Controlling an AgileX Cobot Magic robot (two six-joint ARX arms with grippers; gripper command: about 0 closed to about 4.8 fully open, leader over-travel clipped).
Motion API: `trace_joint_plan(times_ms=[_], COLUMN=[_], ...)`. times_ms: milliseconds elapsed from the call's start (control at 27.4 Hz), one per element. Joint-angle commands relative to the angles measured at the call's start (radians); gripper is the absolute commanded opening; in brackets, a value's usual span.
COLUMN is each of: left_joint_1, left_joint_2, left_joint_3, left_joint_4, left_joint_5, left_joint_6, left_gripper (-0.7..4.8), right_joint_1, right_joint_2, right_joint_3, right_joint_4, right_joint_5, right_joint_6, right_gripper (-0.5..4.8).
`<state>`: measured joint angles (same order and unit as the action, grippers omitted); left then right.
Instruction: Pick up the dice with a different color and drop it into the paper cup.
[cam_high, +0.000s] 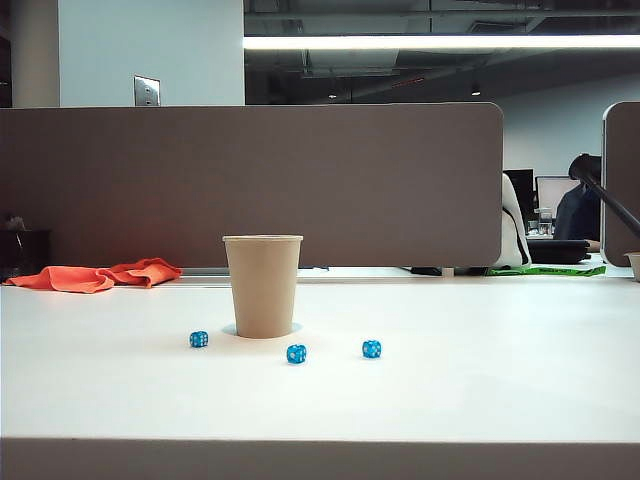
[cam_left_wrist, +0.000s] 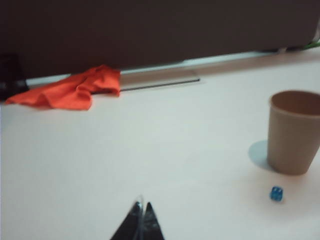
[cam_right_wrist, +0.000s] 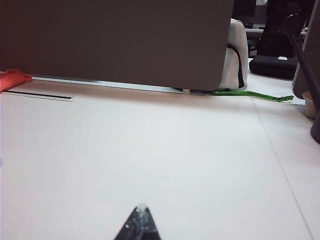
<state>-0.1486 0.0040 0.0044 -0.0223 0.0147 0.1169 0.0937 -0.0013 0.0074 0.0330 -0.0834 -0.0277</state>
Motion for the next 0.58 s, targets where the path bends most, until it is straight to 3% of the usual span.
trace_joint_plan(times_ms=[37, 183, 402, 584], left_joint_1=[0.001, 0.018, 0.169, 0.192], left_joint_2=[0.001, 0.001, 0.001, 0.001], left_joint_3=[0.003, 0.003, 0.003, 0.003], left_joint_4=[0.043, 0.066, 0.064, 0.063], left_joint_5=[0.016, 0.048, 0.193, 0.172], left_joint_6=[-0.018, -0.024, -0.051, -0.074], left_gripper=[-0.06, -0.06, -0.06, -0.06], right_joint_1=[0.000, 0.000, 0.000, 0.000], right_joint_2=[-0.001, -0.001, -0.001, -0.001], right_joint_3=[-0.001, -0.001, -0.001, -0.001], right_joint_4=[0.019, 0.028, 0.031, 0.033], right_joint_5=[-0.006, -0.009, -0.008, 0.022], right_joint_6=[0.001, 0.001, 0.000, -0.007], right_gripper=[-0.01, -0.01, -0.01, -0.01])
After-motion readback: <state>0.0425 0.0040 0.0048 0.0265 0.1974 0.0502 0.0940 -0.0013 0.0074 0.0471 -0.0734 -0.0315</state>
